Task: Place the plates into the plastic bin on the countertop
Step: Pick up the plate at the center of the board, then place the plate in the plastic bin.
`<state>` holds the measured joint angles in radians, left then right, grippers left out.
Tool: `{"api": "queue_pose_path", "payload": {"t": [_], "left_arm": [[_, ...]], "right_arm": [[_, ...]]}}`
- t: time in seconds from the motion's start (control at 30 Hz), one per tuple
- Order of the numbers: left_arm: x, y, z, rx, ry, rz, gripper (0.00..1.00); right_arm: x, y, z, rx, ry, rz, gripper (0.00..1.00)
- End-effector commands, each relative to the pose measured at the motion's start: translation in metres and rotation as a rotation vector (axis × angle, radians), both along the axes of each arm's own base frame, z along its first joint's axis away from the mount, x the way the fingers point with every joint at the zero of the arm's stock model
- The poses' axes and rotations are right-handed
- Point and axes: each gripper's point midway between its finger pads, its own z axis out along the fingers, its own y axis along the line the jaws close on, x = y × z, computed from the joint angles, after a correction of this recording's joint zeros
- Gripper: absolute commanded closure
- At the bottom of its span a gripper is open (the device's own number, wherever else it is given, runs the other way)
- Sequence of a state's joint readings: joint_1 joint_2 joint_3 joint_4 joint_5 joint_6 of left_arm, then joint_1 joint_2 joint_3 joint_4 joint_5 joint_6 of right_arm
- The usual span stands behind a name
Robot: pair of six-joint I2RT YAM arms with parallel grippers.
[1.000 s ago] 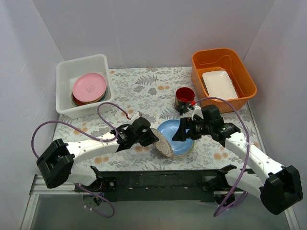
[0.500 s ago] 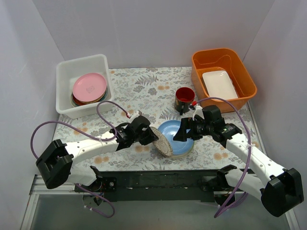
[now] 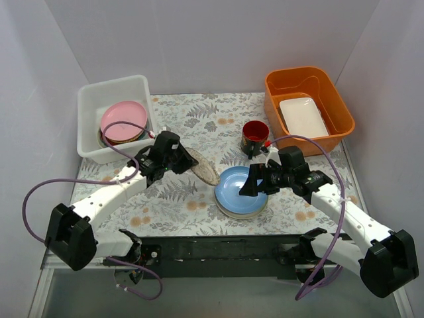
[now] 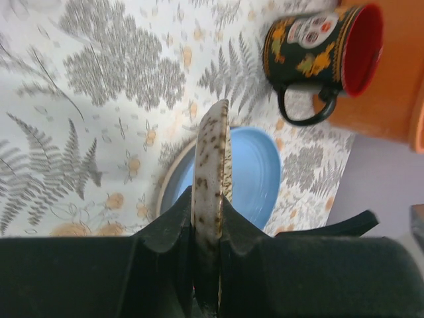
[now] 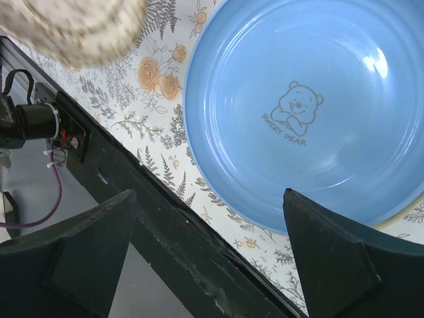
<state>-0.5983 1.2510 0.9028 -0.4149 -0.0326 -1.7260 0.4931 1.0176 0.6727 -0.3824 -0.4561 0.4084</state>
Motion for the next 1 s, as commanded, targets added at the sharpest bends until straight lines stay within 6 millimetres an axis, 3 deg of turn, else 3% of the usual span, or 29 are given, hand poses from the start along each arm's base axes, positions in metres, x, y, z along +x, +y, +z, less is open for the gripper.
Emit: {"api": "queue_pose_path", "payload": {"t": [0.0, 0.13, 0.17, 0.27, 0.3, 0.4, 0.53, 0.6, 0.73, 0.97], "left_arm": [[0.025, 0.020, 0.058, -0.013, -0.125, -0.036, 1.00], [0.058, 0.053, 0.074, -0.008, -0.145, 0.006, 1.00], [0.065, 0.053, 0.086, -0.025, -0.161, -0.009, 1.00], [0.082, 0.067, 0.086, -0.003, -0.136, -0.013, 1.00], [0.088, 0.071, 0.097, -0.001, -0.156, -0.016, 1.00], [0.105, 0.085, 0.104, -0.041, -0.159, -0.009, 1.00], [0.128, 0.116, 0.109, -0.074, -0.158, 0.036, 1.00], [0.135, 0.124, 0.106, -0.091, -0.143, 0.034, 1.00], [0.151, 0.170, 0.110, -0.109, -0.143, 0.105, 1.00], [0.171, 0.221, 0.120, -0.123, -0.158, 0.171, 1.00]], "right_arm": [[0.002, 0.005, 0.003, 0.024, -0.030, 0.025, 0.02], [0.000, 0.005, 0.000, 0.021, -0.015, 0.029, 0.02], [0.000, 0.005, -0.001, 0.016, -0.008, 0.030, 0.02], [-0.002, 0.005, -0.006, 0.011, 0.008, 0.035, 0.02], [-0.003, 0.004, -0.008, 0.010, 0.014, 0.036, 0.02], [-0.003, 0.004, -0.012, 0.006, 0.021, 0.036, 0.02], [-0.001, 0.008, -0.011, 0.019, 0.023, 0.040, 0.03], [-0.001, 0.009, -0.012, 0.022, 0.027, 0.045, 0.03], [0.000, 0.011, -0.013, 0.022, 0.028, 0.047, 0.02], [-0.001, 0.014, -0.016, 0.030, 0.034, 0.055, 0.03]]}}
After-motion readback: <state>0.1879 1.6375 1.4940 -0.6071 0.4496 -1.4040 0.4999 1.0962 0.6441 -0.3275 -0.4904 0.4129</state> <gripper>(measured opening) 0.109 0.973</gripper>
